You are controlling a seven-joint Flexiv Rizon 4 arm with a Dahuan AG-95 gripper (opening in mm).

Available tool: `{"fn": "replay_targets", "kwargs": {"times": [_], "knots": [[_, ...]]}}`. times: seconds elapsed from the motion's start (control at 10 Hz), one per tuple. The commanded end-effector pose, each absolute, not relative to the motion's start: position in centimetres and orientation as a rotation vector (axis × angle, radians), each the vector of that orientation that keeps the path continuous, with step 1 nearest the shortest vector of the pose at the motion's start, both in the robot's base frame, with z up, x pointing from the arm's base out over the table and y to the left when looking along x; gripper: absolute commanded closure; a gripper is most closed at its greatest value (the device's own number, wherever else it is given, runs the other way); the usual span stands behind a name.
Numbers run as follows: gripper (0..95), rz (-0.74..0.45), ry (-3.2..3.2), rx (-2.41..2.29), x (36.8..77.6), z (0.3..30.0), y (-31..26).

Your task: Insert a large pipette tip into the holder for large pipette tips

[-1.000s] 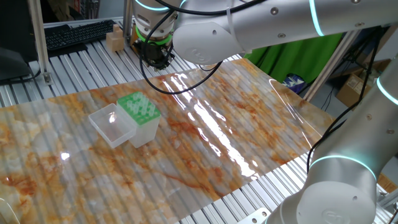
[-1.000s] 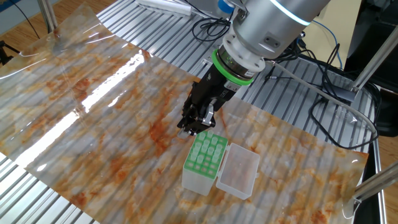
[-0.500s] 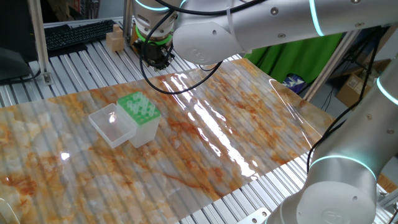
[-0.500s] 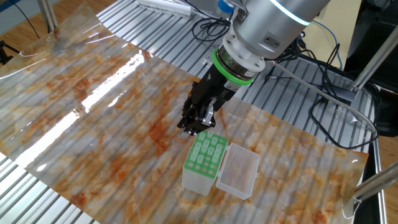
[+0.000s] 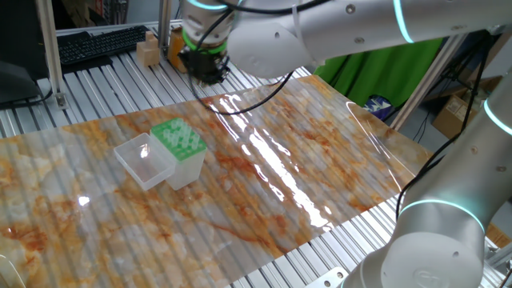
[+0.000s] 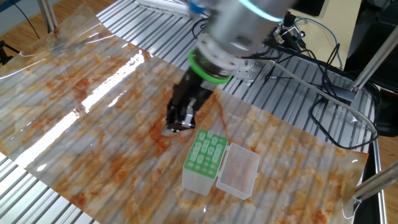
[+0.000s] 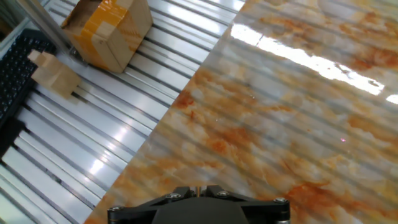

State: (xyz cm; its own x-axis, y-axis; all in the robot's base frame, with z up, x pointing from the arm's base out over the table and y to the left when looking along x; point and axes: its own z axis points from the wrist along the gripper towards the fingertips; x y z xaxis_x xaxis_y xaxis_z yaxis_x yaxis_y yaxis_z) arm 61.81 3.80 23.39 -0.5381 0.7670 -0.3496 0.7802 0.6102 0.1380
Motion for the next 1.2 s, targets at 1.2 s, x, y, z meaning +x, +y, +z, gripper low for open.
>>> {"fn": "replay_targets", "kwargs": {"times": [1.2], "knots": [[76.0,0.082,2.986,0.641,61.96,23.28,2.84]]}}
